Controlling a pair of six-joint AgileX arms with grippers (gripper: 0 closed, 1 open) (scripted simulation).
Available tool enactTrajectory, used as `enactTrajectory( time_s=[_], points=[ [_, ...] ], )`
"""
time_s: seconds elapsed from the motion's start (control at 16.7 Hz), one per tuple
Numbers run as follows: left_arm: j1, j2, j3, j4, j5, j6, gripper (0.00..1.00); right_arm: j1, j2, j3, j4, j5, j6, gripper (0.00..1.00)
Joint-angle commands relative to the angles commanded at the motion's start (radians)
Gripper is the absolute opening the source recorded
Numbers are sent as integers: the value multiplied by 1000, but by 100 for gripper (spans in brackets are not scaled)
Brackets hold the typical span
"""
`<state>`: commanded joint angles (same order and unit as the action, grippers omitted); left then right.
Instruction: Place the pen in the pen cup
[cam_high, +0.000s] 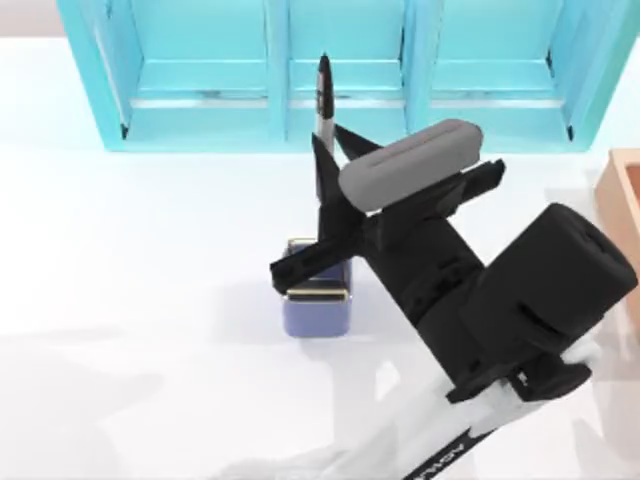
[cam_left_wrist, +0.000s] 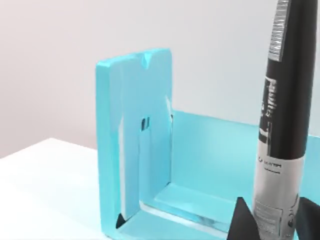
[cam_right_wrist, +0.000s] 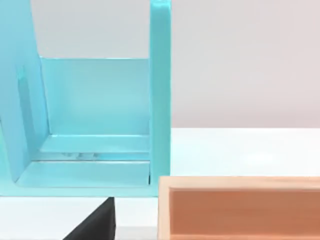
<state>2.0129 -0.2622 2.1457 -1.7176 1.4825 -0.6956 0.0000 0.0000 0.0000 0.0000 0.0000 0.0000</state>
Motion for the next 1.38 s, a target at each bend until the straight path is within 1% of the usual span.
enactTrajectory(
  time_s=[0.3,0.54,1.32,1.38],
  points=[
    [15,-38,-35,71,9,-63,0,0,0,0,0,0,0,100],
    [17,-42,-37,78,8,-69,0,0,0,0,0,0,0,100],
    [17,-42,-37,78,8,-69,98,0,0,0,0,0,0,100],
    [17,-42,-37,78,8,-69,100,0,0,0,0,0,0,100]
  ],
)
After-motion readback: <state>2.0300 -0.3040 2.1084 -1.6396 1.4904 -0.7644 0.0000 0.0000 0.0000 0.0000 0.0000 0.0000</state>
